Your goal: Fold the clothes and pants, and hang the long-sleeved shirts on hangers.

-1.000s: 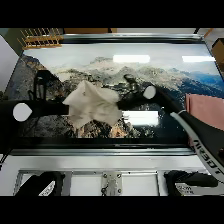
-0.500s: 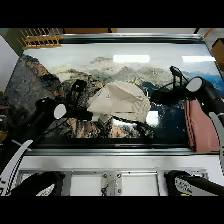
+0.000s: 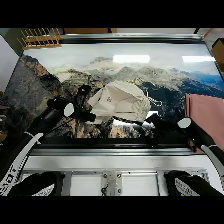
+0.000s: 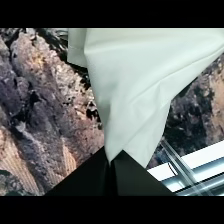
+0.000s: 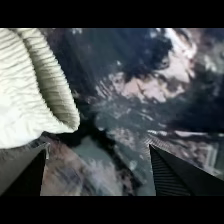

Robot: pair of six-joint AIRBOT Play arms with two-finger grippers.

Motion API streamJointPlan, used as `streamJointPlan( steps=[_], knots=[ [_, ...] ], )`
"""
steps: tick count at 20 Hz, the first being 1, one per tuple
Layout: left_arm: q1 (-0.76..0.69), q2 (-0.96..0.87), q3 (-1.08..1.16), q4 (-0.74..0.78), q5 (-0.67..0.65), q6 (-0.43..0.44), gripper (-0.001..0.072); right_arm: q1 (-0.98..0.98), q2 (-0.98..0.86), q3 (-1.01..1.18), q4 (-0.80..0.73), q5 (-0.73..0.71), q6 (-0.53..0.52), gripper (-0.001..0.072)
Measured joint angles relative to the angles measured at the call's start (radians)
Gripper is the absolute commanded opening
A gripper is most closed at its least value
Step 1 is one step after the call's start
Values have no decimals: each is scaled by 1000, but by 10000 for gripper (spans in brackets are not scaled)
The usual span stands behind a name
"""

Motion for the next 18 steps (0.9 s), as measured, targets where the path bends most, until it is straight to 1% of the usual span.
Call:
streamJointPlan(
  steps=[4,6,7,8,9,10,11,12,13,16,18],
  knots=[
    [0,-3,0,0,2,-1,6,120,-48,-19,94,-219,11,702],
    [0,-3,0,0,3,-3,5,165,-92,6,112,-289,11,702],
    [0,-3,0,0,2,-3,5,183,-116,26,116,-310,10,690],
    [0,-3,0,0,2,-3,5,196,-142,48,120,-327,4,608],
    [0,-3,0,0,2,-3,5,205,-164,67,122,-335,-11,442],
    [0,-3,0,0,1,-3,5,212,-185,83,122,-339,-24,330],
    [0,-3,0,0,1,-3,6,217,-203,99,122,-344,-42,236],
    [0,-3,0,0,0,-3,5,220,-215,111,123,-347,-57,117],
    [0,-3,0,0,1,-3,5,223,-225,118,123,-349,-70,20],
    [0,-3,0,0,2,-2,5,227,-238,132,113,-353,-89,19],
    [0,-3,2,1,1,0,5,226,-232,139,75,-348,-97,18]
  ],
)
